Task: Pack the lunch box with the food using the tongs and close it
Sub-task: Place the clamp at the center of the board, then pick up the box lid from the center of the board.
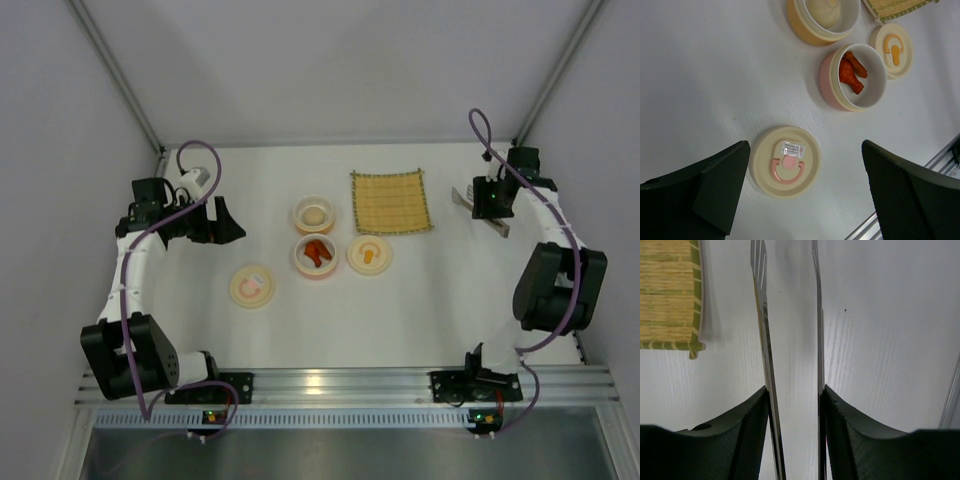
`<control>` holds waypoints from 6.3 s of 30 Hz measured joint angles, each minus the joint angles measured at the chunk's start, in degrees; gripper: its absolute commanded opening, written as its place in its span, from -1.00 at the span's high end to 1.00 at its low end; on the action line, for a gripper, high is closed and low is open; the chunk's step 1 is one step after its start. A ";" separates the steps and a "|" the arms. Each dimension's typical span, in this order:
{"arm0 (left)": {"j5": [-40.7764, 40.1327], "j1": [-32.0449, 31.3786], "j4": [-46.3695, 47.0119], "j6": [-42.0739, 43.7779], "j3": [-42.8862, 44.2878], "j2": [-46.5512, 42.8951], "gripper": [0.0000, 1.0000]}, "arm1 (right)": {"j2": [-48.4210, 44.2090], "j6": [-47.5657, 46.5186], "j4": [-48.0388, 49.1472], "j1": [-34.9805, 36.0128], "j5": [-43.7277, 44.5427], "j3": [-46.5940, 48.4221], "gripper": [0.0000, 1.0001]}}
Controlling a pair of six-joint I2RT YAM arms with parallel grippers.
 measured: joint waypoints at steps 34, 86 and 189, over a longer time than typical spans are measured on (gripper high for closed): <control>-1.81 0.00 -0.13 1.75 0.28 0.37 -0.97 | 19.76 -2.51 2.40 0.02 4.26 7.91 -0.99; -12.33 -0.57 -11.19 13.53 0.61 29.68 0.63 | 12.46 -2.60 32.39 78.44 11.63 -1.18 -0.08; -10.75 -0.68 -15.91 22.64 0.15 17.81 -0.96 | 4.70 6.64 24.37 57.99 -9.22 9.55 -0.99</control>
